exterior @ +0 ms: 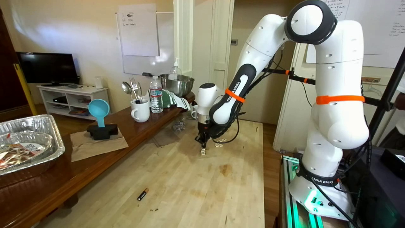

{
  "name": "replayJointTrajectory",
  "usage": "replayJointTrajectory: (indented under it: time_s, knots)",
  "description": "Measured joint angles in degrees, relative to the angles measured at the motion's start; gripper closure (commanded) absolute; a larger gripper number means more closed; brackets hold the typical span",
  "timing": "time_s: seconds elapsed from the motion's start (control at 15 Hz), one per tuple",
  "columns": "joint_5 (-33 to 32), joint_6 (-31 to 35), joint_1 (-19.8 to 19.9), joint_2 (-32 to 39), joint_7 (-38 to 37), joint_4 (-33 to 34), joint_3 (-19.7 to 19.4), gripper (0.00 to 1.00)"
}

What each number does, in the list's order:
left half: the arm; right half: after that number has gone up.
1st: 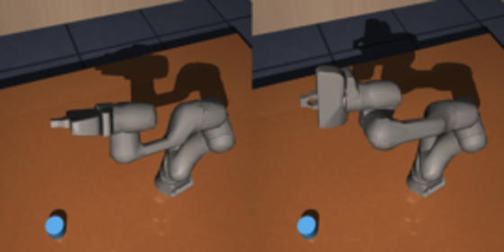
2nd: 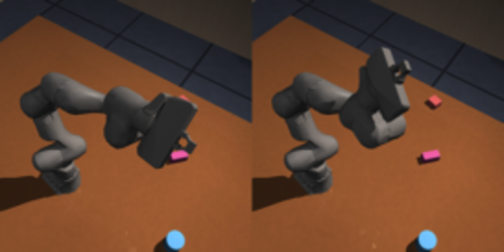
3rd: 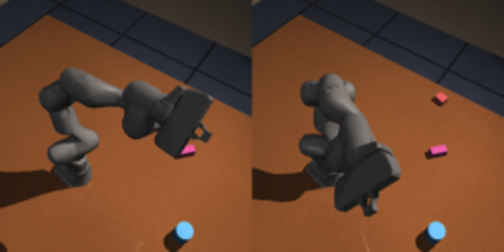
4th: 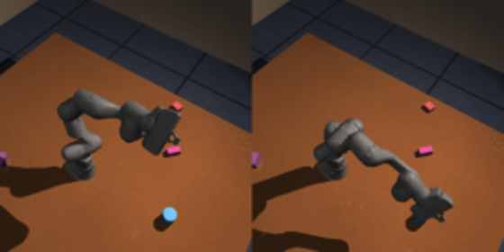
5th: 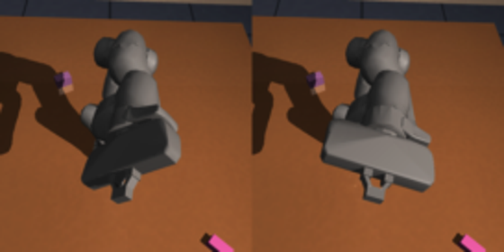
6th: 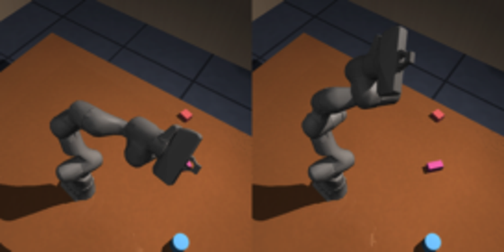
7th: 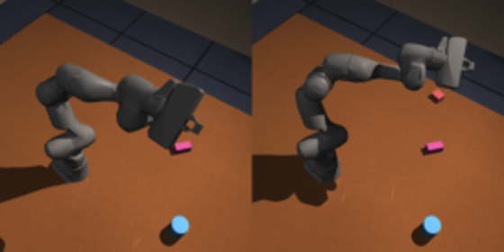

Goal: Use the tile letters to spell the word hey

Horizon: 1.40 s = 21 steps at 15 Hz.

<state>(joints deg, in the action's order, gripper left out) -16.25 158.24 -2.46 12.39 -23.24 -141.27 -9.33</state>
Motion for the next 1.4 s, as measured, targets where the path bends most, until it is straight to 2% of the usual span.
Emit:
replayJointTrajectory:
  time_s: [1.4]
  knots:
    - [0.03, -0.67, -0.82, 0.21, -5.77, 0.47, -0.04, 1.00]
